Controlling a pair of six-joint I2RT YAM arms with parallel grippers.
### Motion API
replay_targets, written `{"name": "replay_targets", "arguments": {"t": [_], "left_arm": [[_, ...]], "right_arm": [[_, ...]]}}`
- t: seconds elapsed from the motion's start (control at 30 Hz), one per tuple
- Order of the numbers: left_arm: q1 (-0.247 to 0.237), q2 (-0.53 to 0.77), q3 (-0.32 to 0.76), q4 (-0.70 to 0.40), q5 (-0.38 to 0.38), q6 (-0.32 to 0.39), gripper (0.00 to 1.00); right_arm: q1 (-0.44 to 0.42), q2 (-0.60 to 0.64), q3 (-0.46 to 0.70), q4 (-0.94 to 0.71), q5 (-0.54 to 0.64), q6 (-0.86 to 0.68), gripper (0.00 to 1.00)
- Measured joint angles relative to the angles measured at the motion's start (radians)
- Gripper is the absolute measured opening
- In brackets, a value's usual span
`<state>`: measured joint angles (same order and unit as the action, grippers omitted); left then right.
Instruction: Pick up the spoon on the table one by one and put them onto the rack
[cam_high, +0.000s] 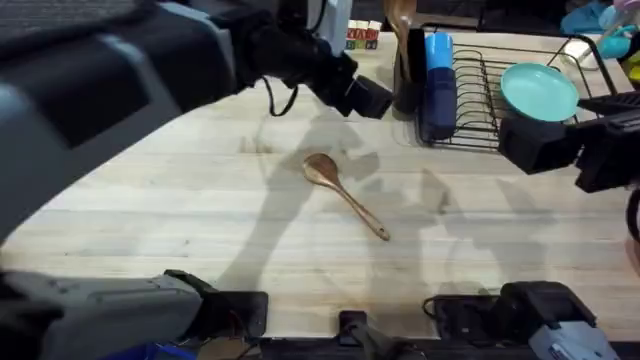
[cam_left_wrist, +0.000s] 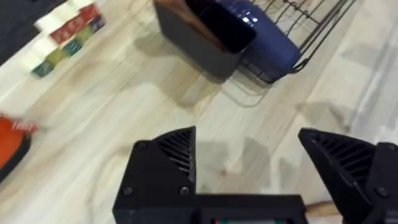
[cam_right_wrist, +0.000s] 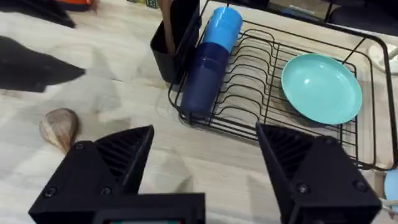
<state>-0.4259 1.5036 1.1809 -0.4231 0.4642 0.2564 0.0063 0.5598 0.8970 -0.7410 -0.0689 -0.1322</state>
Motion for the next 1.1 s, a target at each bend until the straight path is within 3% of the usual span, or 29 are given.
{"name": "replay_targets", "arguments": {"t": [0.37,0.57,0.7,0.87,1.03,1.07,1.1], "left_arm": [[-0.001,-0.138,0.0,-0.218,-0.277,-0.26,0.996],[0.0,-0.175,0.0,-0.281,-0.407,-0.309,0.996],[0.054,-0.23,0.0,-0.356,-0.448,-0.318,0.993],[0.167,-0.267,0.0,-0.405,-0.462,-0.319,0.993],[0.272,-0.303,0.0,-0.425,-0.466,-0.319,0.994],[0.313,-0.321,0.0,-0.437,-0.468,-0.319,0.994],[0.322,-0.325,0.0,-0.441,-0.469,-0.319,0.994]], "right_arm": [[0.0,0.0,0.0,0.001,0.0,0.0,0.992],[0.0,0.0,0.0,0.001,0.0,0.001,0.992],[0.001,0.004,0.0,0.019,-0.089,0.013,0.992],[0.039,0.063,0.004,0.022,-0.163,0.041,0.992],[0.152,0.169,0.006,0.023,-0.186,0.057,0.992],[0.242,0.244,0.021,0.027,-0.187,0.058,0.992],[0.27,0.269,0.026,0.03,-0.186,0.058,0.992]]}}
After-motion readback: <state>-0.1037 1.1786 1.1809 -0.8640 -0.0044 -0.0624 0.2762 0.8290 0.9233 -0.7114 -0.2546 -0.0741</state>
